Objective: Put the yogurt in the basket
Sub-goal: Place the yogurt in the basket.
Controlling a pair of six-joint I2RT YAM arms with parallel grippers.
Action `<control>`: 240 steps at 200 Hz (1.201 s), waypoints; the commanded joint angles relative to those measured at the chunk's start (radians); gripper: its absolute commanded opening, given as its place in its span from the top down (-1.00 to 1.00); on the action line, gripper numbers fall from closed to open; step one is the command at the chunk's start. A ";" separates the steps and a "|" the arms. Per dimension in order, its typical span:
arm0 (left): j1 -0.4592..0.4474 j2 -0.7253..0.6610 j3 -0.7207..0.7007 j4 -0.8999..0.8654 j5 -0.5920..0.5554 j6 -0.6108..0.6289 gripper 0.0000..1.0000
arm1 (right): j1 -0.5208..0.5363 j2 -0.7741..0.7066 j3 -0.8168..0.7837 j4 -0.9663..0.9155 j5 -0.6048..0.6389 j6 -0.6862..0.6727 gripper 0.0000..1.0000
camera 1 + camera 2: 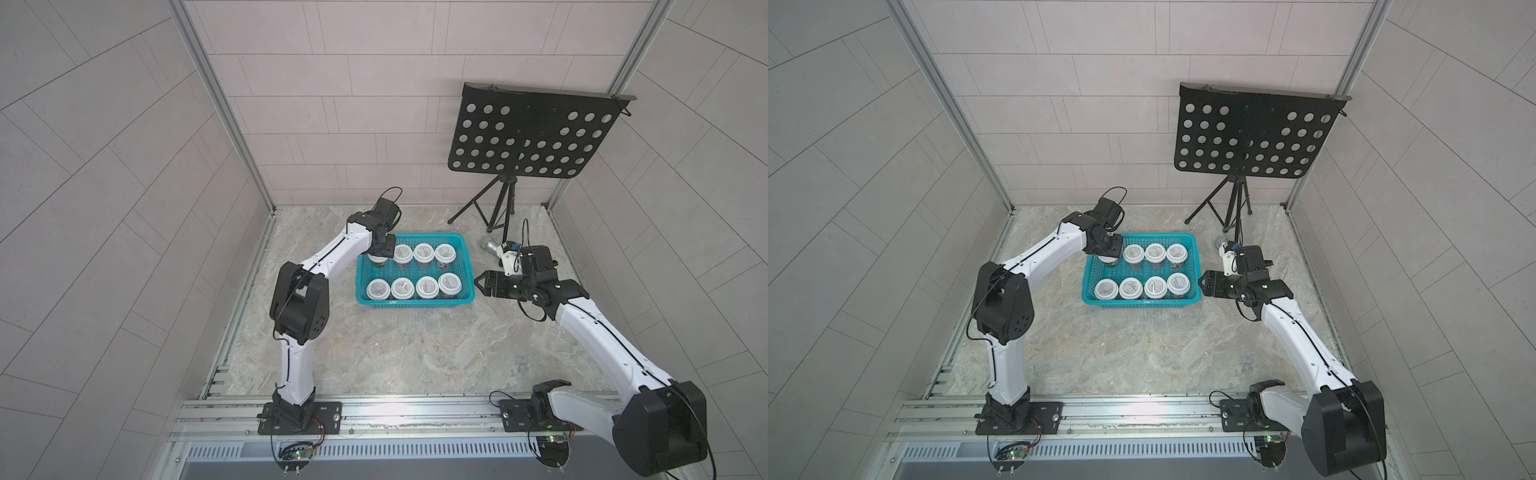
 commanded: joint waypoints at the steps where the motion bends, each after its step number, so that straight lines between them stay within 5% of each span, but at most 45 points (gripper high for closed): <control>1: 0.010 0.026 0.035 0.006 0.008 0.010 -0.24 | -0.005 -0.007 0.000 -0.018 -0.003 -0.001 -0.59; 196: 0.018 0.126 0.057 0.047 0.002 0.016 -0.28 | -0.006 -0.008 -0.005 -0.022 -0.010 0.004 -0.60; 240: 0.018 0.104 0.052 0.042 -0.016 0.024 -0.51 | -0.005 -0.006 -0.004 -0.021 -0.010 0.003 -0.61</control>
